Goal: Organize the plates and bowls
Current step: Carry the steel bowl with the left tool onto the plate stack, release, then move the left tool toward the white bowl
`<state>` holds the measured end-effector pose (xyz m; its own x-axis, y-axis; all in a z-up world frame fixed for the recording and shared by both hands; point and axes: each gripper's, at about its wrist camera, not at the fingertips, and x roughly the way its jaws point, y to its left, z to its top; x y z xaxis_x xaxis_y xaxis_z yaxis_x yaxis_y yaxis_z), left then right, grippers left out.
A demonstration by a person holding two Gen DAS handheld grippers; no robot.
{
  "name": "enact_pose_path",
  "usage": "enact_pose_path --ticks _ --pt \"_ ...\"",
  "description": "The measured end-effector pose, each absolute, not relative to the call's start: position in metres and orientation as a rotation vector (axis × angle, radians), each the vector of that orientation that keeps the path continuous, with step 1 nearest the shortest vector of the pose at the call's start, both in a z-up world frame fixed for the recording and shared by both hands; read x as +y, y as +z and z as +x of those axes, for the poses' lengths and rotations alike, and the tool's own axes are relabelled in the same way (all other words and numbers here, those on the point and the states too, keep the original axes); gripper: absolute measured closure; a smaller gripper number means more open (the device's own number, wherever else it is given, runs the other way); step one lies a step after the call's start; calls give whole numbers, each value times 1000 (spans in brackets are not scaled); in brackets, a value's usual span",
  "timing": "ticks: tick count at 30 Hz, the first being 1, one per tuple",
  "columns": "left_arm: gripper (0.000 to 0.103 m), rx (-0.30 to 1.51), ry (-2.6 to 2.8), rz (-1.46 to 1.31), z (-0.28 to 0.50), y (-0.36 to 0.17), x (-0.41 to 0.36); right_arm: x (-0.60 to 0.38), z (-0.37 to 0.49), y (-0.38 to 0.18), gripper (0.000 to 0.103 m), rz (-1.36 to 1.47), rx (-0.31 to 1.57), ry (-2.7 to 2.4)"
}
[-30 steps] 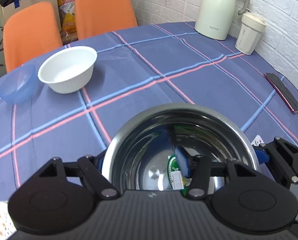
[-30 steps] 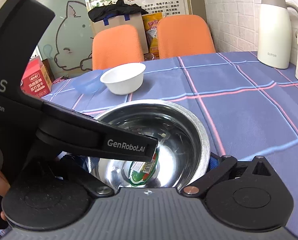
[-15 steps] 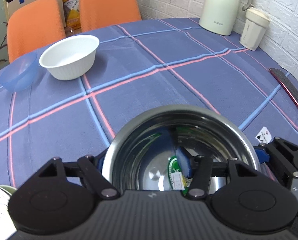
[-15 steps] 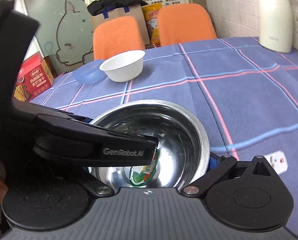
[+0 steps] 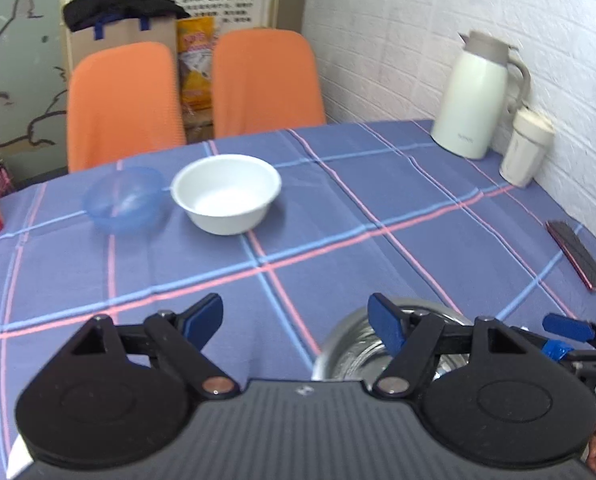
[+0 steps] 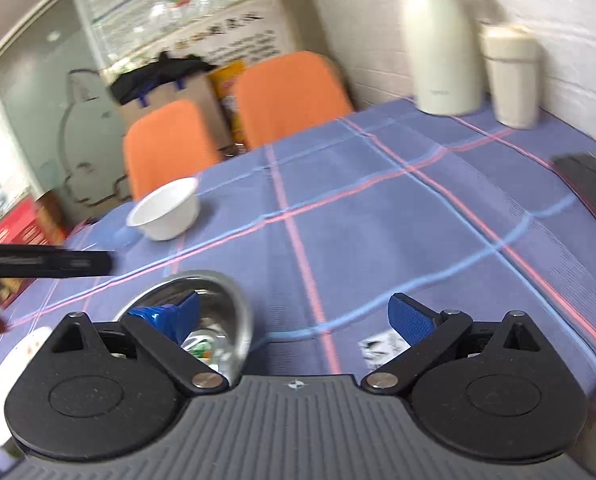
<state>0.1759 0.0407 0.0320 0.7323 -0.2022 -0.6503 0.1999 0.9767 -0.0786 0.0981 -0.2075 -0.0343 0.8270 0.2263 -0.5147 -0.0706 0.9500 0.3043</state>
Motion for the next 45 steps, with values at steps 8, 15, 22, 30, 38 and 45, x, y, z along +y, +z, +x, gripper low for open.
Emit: enact_pose_path --ticks 8,15,22,30,38,45 --pt "27 701 -62 11 160 49 106 -206 94 -27 15 334 595 266" --pt "1 677 22 36 151 48 146 -174 115 -21 15 176 586 430" --pt "1 695 -39 13 181 47 144 -138 147 9 15 -12 559 507" --pt "1 700 -131 -44 281 64 133 -94 224 22 15 -217 599 546" --pt "1 806 -279 -63 383 54 108 -70 288 -8 15 -273 731 600" --pt "1 863 -300 81 432 12 89 -58 315 -25 15 -308 782 619"
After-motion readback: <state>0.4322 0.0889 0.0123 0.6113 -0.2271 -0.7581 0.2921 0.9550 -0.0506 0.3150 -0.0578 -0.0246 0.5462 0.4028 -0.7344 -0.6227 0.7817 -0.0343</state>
